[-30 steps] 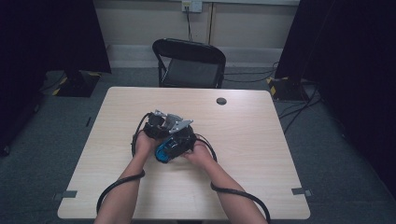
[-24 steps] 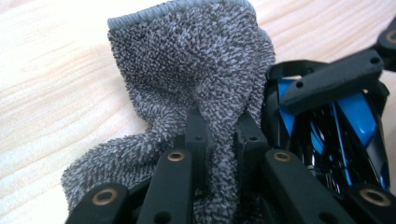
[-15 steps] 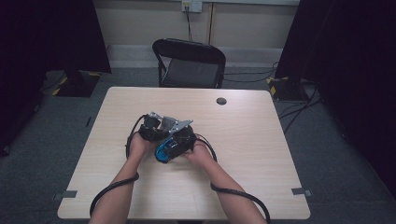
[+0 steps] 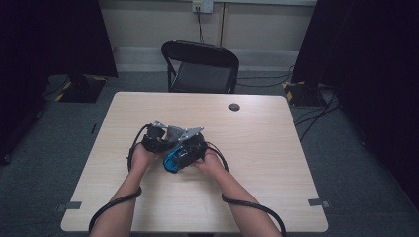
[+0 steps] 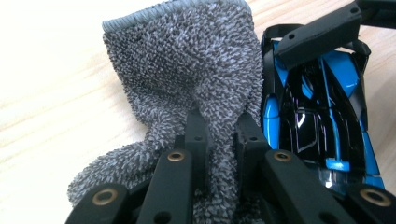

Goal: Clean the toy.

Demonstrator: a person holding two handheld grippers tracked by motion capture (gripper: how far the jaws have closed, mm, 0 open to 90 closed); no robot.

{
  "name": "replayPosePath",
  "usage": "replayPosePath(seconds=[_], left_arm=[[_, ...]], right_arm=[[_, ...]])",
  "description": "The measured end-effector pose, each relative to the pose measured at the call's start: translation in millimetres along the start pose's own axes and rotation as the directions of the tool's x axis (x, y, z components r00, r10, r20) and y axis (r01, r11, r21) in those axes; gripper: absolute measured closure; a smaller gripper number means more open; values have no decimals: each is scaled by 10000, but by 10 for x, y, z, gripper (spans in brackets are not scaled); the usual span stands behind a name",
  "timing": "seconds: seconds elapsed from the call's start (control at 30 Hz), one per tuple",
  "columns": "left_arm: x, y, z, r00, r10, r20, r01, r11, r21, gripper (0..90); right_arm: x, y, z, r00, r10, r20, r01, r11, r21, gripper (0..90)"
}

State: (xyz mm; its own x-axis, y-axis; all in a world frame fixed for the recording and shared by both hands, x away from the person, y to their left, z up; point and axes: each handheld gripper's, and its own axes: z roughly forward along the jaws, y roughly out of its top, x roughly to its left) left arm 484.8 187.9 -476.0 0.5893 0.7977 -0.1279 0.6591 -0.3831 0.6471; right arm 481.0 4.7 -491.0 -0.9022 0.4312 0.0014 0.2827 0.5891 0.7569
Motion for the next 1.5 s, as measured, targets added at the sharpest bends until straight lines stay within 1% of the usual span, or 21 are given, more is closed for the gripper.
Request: replayPosePath(seconds=[0.03, 0.07, 0.1, 0.33, 0.43, 0.63, 0.67, 0.83, 1.17, 1.23, 1.27, 1.33, 1.5], left_arm=[[5, -10, -12, 10000, 13, 7, -13, 10000, 34, 788], [3, -22, -20, 10000, -65, -25, 65, 10000, -16, 788], [9, -29, -32, 10000, -36, -26, 36, 10000, 52, 787], [18, -110, -97, 9997, -247, -85, 246, 9997, -81, 785], [34, -151, -141, 9997, -228, -100, 228, 9997, -35, 785], [36, -229, -209, 9993, -325, -164, 324, 9995, -65, 784], [29, -242, -217, 9989, -445, -149, 444, 9990, -92, 784], [21, -294, -271, 9987, -454, -228, 452, 9989, -81, 784], [19, -416, -373, 9982, -558, -204, 556, 9984, -115, 784], [17, -440, -388, 9977, -653, -188, 650, 9978, -159, 784], [20, -449, -402, 9981, -597, -151, 596, 9982, -90, 783], [17, -470, -421, 9980, -620, -156, 618, 9980, -100, 783], [5, -520, -476, 9986, -516, -125, 516, 9987, -34, 784]], right_arm=[[-1, 1, 0, 10000, -5, -4, 5, 10000, 9, 16], [0, 2, -1, 10000, 7, -2, -7, 10000, 22, 16], [-2, 2, -1, 10000, 7, -5, -7, 10000, 22, 16], [-6, 2, -3, 10000, -16, -4, 16, 10000, 39, 16], [-6, 6, -2, 10000, -8, 2, 8, 10000, 76, 16], [-9, 3, -2, 10000, 3, -2, -3, 10000, 48, 16], [-8, 4, -2, 10000, 2, 4, -2, 10000, 51, 16], [-5, 8, -2, 10000, 2, 19, -2, 10000, 86, 16], [-4, 9, -2, 10000, 8, 27, -8, 9999, 100, 16], [-4, 9, -2, 10000, 14, 31, -14, 10000, 98, 16], [-6, 10, -2, 10000, -13, 32, 13, 9999, 105, 16], [-4, 13, -1, 10000, 5, 29, -5, 9999, 128, 16], [-6, 12, -1, 10000, -12, 30, 12, 9999, 118, 16]])
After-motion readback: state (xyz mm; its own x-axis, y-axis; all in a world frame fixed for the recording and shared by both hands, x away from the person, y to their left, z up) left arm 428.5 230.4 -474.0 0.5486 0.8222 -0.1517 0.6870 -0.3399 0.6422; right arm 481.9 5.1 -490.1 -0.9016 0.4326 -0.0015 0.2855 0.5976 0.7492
